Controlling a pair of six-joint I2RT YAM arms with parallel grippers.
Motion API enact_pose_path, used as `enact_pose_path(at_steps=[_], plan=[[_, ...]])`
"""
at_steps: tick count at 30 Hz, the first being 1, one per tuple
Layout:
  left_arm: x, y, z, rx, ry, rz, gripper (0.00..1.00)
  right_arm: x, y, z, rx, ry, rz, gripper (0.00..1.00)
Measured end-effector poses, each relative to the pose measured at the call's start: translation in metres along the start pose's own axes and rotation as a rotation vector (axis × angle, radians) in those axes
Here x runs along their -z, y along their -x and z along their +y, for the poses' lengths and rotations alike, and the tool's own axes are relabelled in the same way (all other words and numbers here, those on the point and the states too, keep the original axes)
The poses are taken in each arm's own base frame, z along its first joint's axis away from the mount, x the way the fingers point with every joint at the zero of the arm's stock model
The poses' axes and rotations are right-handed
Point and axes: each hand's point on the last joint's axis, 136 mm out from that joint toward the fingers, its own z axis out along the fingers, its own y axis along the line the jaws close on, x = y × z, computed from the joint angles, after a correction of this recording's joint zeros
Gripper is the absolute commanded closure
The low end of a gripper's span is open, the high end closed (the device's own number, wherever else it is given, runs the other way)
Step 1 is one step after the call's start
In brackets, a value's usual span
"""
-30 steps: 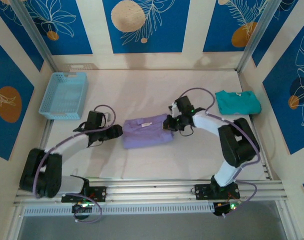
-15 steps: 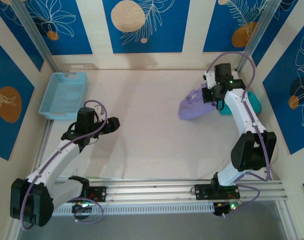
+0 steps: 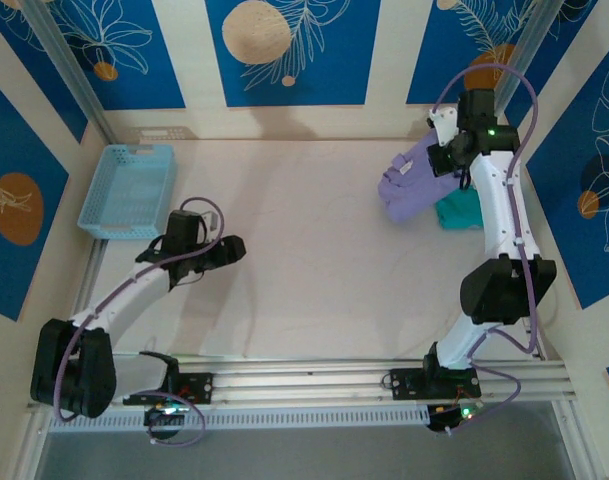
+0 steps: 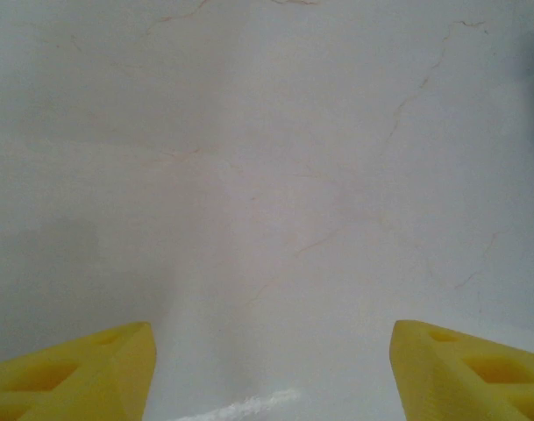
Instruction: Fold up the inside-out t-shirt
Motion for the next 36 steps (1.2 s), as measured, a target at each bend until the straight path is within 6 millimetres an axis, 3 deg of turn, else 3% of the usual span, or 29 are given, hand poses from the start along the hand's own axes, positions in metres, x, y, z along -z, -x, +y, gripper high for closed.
enact_pose_path(at_steps=[10, 15, 18, 23, 29, 32, 36], plan=[[-0.002, 0.008, -0.007, -0.002, -0.017, 0.004, 0.29, -0.001, -0.023, -0.042, -0.056, -0.066, 0.051, 1.0], [-0.006, 0.005, -0.005, 0.002, -0.017, 0.022, 0.29, -0.011, -0.033, -0.054, -0.064, -0.103, 0.085, 1.0], [-0.007, 0.004, -0.005, 0.004, -0.016, 0.025, 0.29, -0.022, -0.038, -0.065, -0.073, -0.14, 0.113, 1.0], [-0.01, 0.002, -0.005, 0.006, -0.02, 0.036, 0.29, -0.046, -0.056, -0.101, -0.105, -0.259, 0.174, 0.97], [-0.012, 0.005, -0.01, 0.0, -0.054, 0.029, 0.29, -0.075, -0.093, -0.14, -0.139, -0.399, 0.251, 0.94], [-0.014, 0.002, -0.011, -0.001, -0.074, 0.028, 0.29, -0.084, -0.101, -0.154, -0.134, -0.46, 0.262, 0.88], [-0.02, -0.004, -0.01, 0.008, -0.09, 0.044, 0.29, -0.101, -0.101, -0.173, -0.108, -0.542, 0.261, 0.71]])
